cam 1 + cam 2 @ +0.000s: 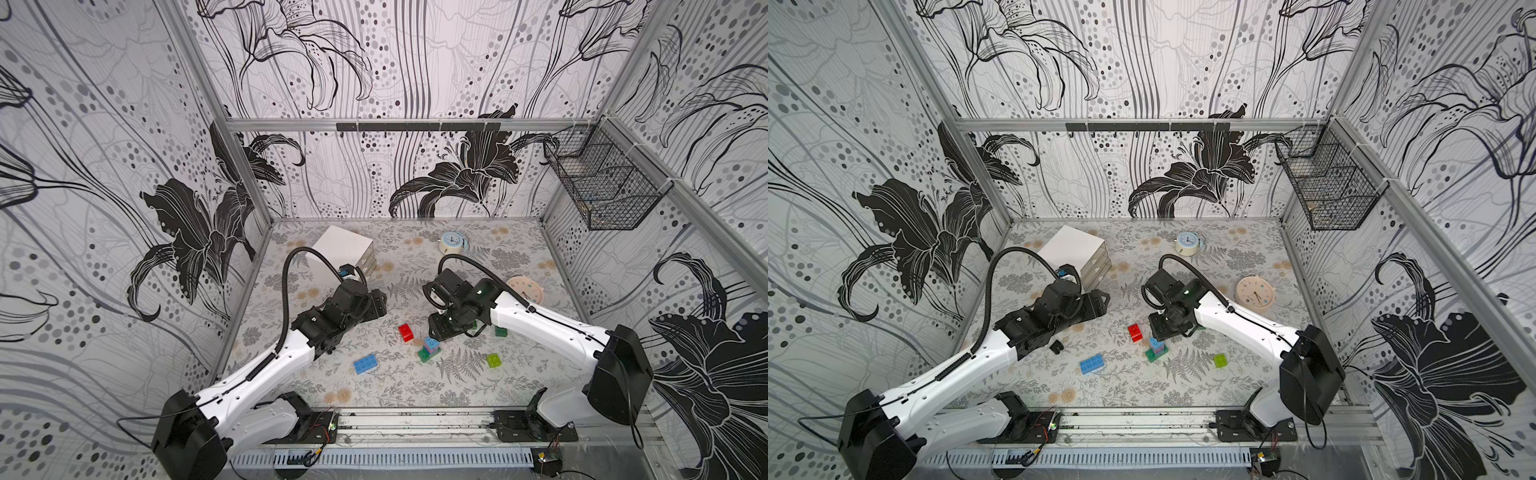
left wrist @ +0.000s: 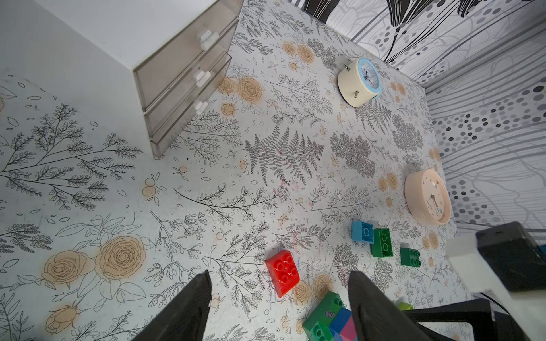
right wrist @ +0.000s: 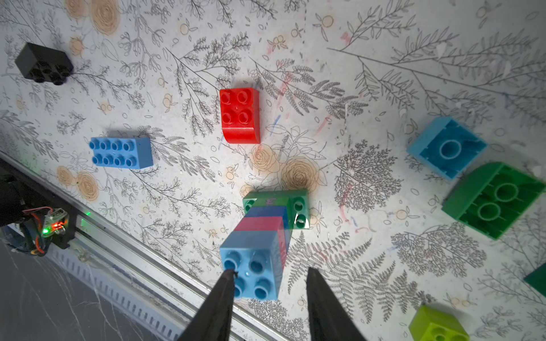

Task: Assemble the number 1 with lego
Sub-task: Assemble the lego brick with the lego brick, then pick up the lego brick from the center of the board.

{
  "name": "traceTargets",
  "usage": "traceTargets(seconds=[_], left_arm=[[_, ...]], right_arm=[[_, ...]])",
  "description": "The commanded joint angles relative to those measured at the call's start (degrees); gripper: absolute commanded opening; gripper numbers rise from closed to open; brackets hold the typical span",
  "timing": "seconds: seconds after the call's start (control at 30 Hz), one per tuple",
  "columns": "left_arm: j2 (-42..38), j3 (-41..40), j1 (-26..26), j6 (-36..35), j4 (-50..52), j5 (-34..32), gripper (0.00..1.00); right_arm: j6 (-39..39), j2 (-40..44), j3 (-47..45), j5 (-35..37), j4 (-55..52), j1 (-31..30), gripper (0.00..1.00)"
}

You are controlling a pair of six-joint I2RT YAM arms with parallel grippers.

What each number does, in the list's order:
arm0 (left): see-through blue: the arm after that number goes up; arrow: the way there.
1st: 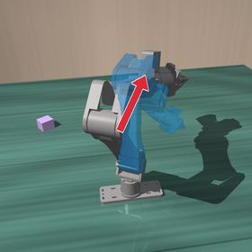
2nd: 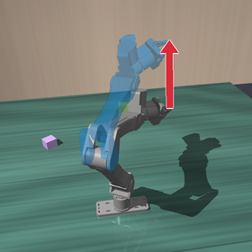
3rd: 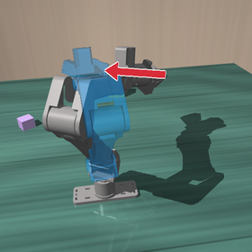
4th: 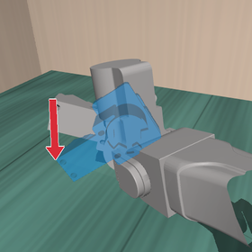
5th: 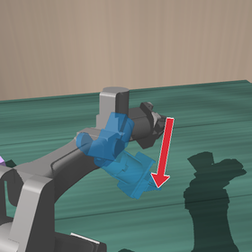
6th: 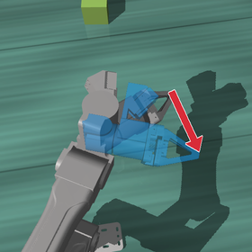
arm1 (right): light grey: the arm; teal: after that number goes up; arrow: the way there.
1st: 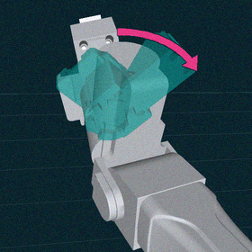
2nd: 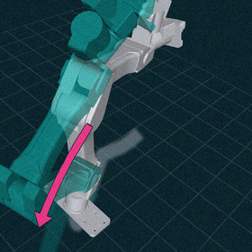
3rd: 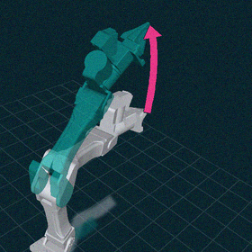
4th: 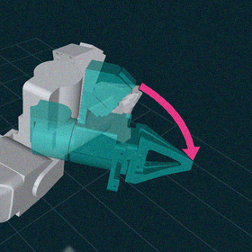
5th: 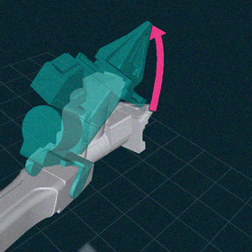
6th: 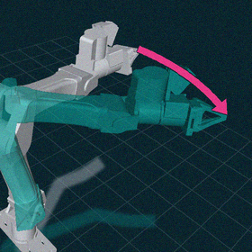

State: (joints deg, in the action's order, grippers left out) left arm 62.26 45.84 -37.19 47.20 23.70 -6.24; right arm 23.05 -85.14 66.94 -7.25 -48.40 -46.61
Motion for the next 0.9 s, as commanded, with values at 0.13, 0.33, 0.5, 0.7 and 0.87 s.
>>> traceTargets(seconds=[0.13, 0.33, 0.5, 0.7, 0.87], left_arm=[[0.40, -0.18, 0.28, 1.23, -1.99, -0.53, 0.76], [0.42, -0.15, 0.28, 1.39, -1.47, -0.77, 0.76], [0.23, -0.23, 0.33, 1.31, -1.02, -1.27, 0.76], [0.57, -0.04, 0.71, 0.66, -0.59, -1.08, 0.76], [1.09, 0.25, 1.64, 0.16, 0.84, -0.66, 0.76]], right_arm=[[0.16, -1.05, -2.16, 1.75, -0.03, -0.89, 0.40], [-0.02, -3.12, -3.29, 3.74, -0.58, -1.29, 0.39], [-0.02, -4.76, -3.83, 5.90, -1.90, -1.80, 0.37], [1.07, -1.20, 0.41, 4.96, -1.88, -1.91, 0.47], [0.94, 1.56, 8.99, 6.55, -2.26, -1.91, 0.62]])
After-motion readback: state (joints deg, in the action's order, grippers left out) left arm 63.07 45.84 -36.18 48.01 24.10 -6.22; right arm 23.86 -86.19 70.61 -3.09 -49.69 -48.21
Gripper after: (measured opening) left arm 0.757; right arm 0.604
